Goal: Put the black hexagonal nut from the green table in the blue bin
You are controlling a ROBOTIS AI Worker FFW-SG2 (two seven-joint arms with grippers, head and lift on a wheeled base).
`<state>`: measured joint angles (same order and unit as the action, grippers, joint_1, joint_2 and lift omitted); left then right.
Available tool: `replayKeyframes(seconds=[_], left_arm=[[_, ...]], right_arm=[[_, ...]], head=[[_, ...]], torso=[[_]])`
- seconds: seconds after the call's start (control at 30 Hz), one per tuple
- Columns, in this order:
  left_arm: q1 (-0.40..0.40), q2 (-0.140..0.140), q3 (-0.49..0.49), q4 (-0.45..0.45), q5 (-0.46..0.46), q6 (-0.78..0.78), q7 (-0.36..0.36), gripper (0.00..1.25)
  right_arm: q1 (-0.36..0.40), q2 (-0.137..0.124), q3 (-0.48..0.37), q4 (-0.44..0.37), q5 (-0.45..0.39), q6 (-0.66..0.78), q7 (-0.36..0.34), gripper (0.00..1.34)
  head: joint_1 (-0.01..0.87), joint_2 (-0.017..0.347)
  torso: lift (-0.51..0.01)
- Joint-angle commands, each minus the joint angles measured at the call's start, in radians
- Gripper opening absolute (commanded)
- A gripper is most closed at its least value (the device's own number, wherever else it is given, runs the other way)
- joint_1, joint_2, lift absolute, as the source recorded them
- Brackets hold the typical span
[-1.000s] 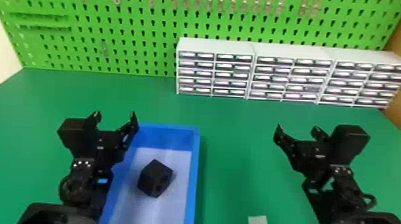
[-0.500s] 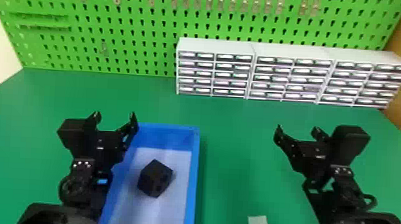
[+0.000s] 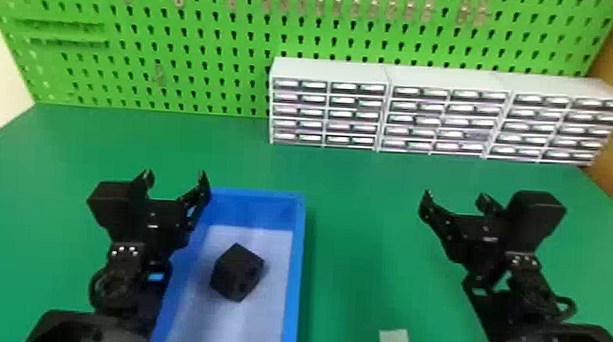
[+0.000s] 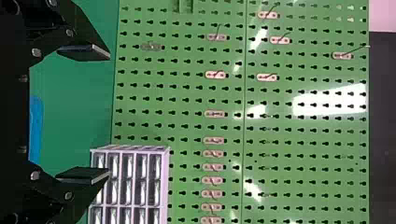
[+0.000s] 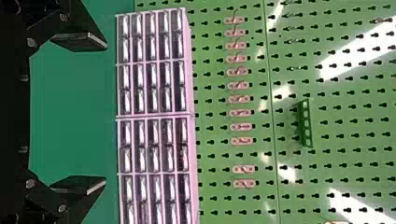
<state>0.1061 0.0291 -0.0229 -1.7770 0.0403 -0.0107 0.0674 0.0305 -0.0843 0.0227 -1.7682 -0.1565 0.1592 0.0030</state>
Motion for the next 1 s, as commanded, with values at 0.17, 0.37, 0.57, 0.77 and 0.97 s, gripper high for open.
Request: replayKeyframes(seconds=[0.17, 0.37, 0.57, 0.77, 0.97], left_arm=[[0.0, 0.0, 0.0, 0.001, 0.0, 0.0, 0.0, 0.87], [0.0, 0.0, 0.001, 0.001, 0.0, 0.0, 0.0, 0.87], [0.0, 0.0, 0.0, 0.001, 0.0, 0.0, 0.0, 0.87], [-0.002, 0.0, 0.001, -0.001, -0.002, 0.0, 0.0, 0.87], [-0.002, 0.0, 0.005, 0.001, -0.002, 0.0, 0.0, 0.87]], right_arm=[[-0.003, 0.0, 0.002, 0.001, 0.0, 0.002, 0.0, 1.07], [-0.003, -0.002, 0.002, 0.001, 0.0, 0.005, 0.0, 1.07], [-0.003, -0.003, 0.002, 0.001, 0.0, 0.005, 0.0, 1.06], [-0.003, -0.002, 0.0, 0.001, -0.002, 0.005, 0.0, 1.06], [-0.003, 0.0, -0.004, 0.001, -0.002, 0.005, 0.0, 1.06]], head=[[0.657, 0.057], [0.657, 0.057], [0.657, 0.057], [0.657, 0.057], [0.657, 0.057]], torso=[[-0.095], [-0.095], [-0.095], [-0.095], [-0.095]])
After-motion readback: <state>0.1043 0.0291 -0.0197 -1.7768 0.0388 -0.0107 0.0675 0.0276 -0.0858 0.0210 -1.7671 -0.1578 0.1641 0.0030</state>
